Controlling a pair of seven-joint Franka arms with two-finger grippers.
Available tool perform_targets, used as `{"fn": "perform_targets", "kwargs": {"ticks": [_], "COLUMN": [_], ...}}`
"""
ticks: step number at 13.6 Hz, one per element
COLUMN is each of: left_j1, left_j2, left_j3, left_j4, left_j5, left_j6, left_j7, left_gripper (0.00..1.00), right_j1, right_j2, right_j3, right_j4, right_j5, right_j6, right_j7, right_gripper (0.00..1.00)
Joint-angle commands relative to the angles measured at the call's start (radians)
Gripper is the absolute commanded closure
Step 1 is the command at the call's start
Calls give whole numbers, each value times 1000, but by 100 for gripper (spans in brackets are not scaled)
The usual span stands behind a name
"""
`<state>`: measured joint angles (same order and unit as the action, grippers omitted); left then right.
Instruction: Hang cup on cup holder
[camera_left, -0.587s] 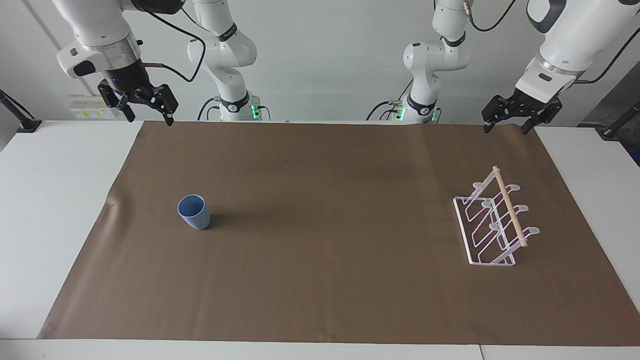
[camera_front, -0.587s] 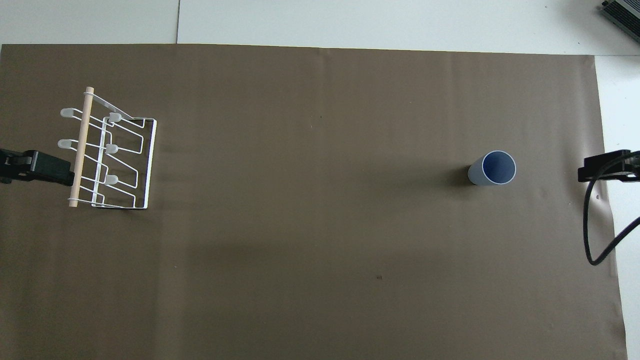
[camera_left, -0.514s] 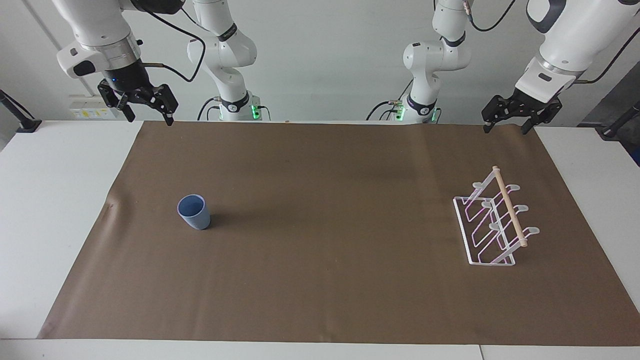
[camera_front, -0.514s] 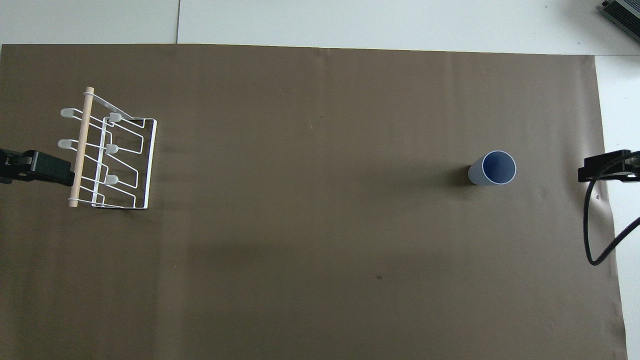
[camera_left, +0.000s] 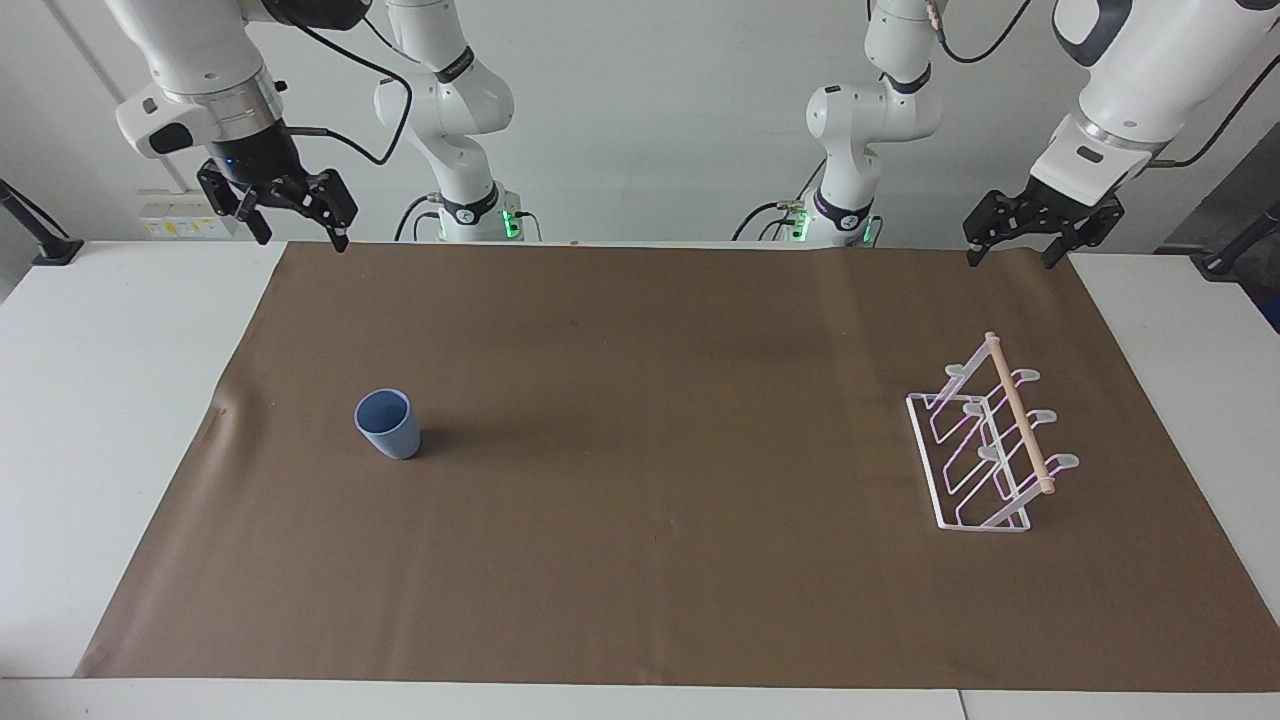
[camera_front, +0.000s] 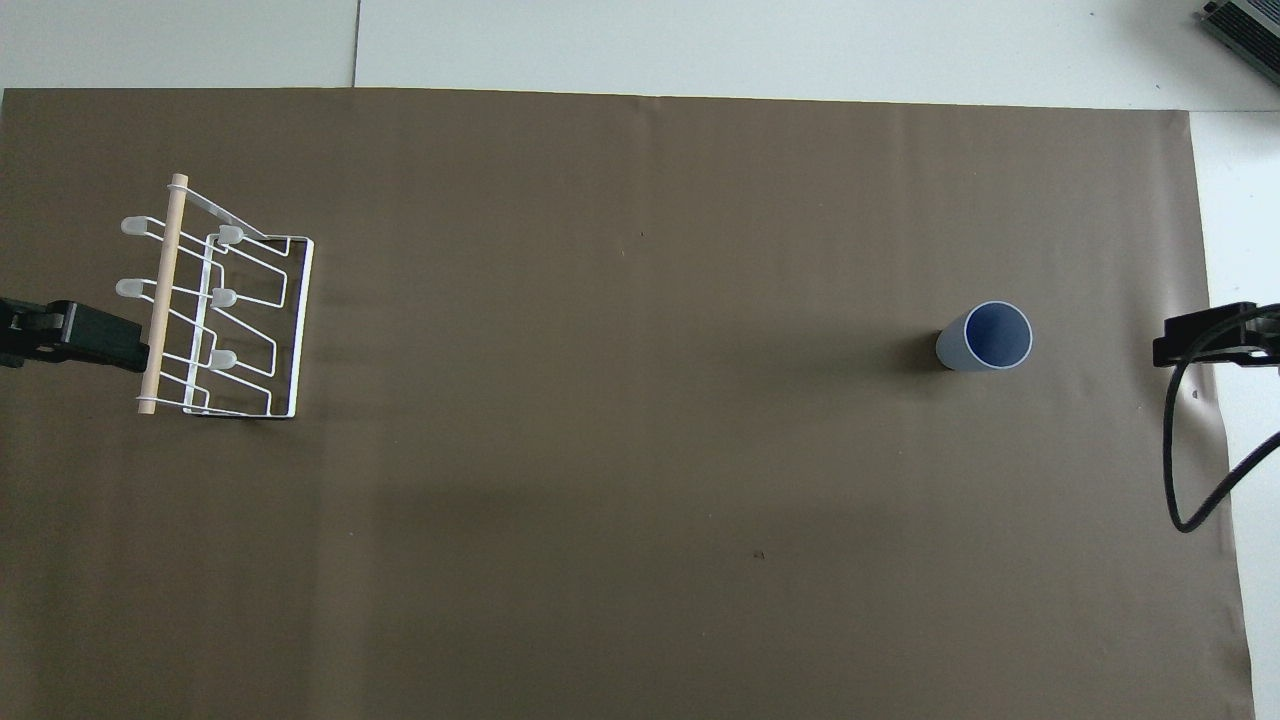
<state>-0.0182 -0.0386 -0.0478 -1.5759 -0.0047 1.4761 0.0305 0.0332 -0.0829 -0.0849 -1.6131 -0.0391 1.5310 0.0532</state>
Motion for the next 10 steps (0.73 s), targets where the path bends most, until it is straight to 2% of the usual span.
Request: {"fn": "perform_targets", "kwargs": {"ticks": [1, 3, 6, 10], "left_j1": [6, 6, 6, 6], "left_j2": [-24, -24, -24, -24], "left_j3": [-3, -3, -3, -3], "left_j4": [-30, -30, -30, -30], "left_j5": [20, 20, 20, 20], "left_j6": [20, 20, 20, 20], "left_j7": [3, 3, 3, 3], "left_gripper": [0, 0, 0, 0], "right_j1": [-12, -12, -21, -62], "right_j2": [-50, -49, -25, 49], "right_j3": [-1, -1, -6, -7], "right_j4": [-83, -109, -108, -126], "right_j5": [-16, -12, -11, 22], "right_j6": [27, 130, 162, 262], "right_j7": [-39, -39, -50, -108], "right_gripper": [0, 0, 0, 0]}}
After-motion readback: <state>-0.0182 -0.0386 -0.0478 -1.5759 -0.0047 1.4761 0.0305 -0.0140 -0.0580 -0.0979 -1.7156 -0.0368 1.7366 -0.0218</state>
